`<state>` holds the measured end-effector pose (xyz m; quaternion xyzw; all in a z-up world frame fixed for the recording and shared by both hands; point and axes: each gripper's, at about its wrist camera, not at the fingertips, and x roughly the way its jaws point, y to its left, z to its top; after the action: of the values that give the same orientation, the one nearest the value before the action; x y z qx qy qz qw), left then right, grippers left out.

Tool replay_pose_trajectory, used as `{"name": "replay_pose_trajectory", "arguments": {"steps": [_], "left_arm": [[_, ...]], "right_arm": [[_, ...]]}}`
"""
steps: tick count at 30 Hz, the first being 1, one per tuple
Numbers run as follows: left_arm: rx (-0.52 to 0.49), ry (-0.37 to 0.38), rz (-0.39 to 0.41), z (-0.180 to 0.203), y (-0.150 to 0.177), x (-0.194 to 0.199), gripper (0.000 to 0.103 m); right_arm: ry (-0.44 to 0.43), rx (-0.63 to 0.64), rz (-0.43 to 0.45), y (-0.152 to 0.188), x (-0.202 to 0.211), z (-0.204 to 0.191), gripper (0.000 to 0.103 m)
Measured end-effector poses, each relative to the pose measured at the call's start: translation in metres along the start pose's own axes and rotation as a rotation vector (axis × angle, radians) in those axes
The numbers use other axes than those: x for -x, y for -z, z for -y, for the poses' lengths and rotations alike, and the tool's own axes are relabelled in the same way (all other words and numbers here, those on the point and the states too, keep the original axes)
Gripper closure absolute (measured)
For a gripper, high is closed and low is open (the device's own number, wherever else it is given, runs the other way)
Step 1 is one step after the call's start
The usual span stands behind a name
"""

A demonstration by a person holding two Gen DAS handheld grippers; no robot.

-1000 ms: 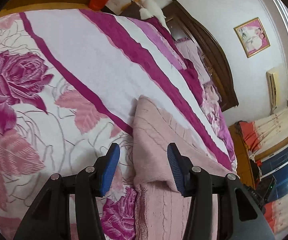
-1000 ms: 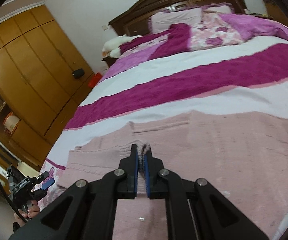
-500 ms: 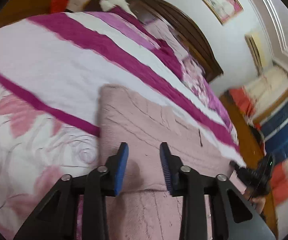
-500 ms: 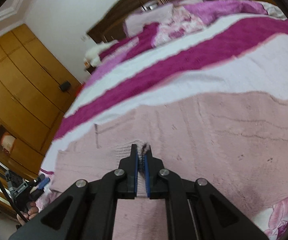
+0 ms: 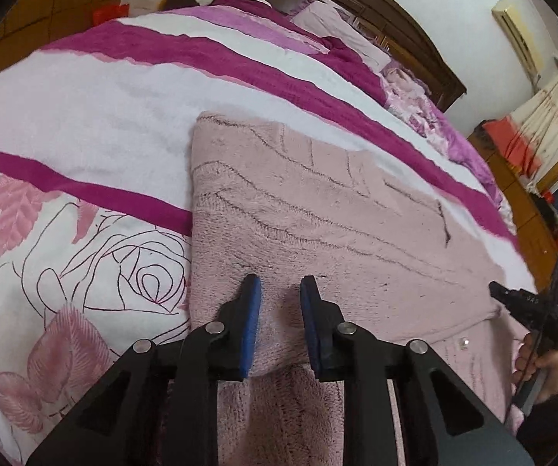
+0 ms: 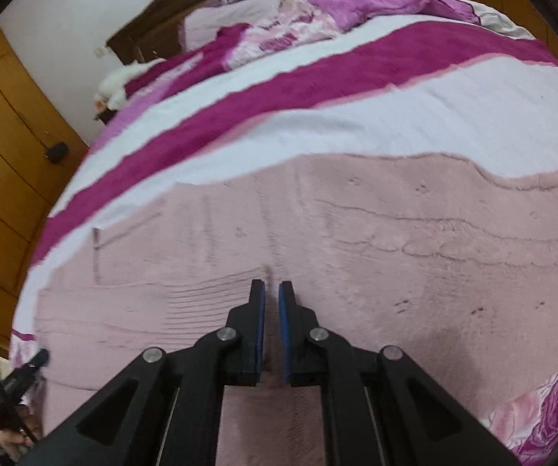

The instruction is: Fold small clothes

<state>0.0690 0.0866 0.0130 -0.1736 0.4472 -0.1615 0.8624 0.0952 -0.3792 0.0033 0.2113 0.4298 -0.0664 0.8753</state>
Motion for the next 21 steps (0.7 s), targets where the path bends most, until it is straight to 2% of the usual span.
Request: {"name": "replay_pose_trajectory", "arguments": {"steps": [3, 5, 6, 8, 10, 13, 17, 21], "left_arm": [[-0.033, -0.020, 0.005, 0.006, 0.001, 0.000, 0.103], [-0.039, -0.023, 0.007, 0.005, 0.001, 0.000, 0.103], [-0.035, -0.020, 0.006, 0.006, 0.001, 0.001, 0.103], [-0.021, -0.008, 0.003, 0.003, 0.001, 0.002, 0.103], [-0.004, 0.003, 0.001, 0.000, 0.002, 0.002, 0.103], [-0.006, 0.000, 0.003, 0.001, 0.002, 0.002, 0.103], [-0.022, 0.007, 0.011, -0.002, 0.004, 0.004, 0.103], [0.011, 0.076, 0.029, -0.014, 0.008, 0.008, 0.103]], "right_arm": [[-0.005, -0.011, 0.002, 0.000, 0.004, 0.007, 0.095], [0.010, 0.005, 0.020, 0.000, 0.013, 0.011, 0.090], [0.029, 0.028, 0.043, 0.000, 0.021, 0.014, 0.089], [0.083, 0.064, 0.078, -0.001, 0.032, 0.020, 0.074], [0.154, 0.103, 0.117, -0.004, 0.044, 0.030, 0.065], [0.236, 0.098, 0.170, -0.011, 0.064, 0.056, 0.062], [0.309, -0.015, 0.268, -0.019, 0.110, 0.122, 0.056], [0.355, -0.221, 0.372, -0.021, 0.171, 0.221, 0.043]]}}
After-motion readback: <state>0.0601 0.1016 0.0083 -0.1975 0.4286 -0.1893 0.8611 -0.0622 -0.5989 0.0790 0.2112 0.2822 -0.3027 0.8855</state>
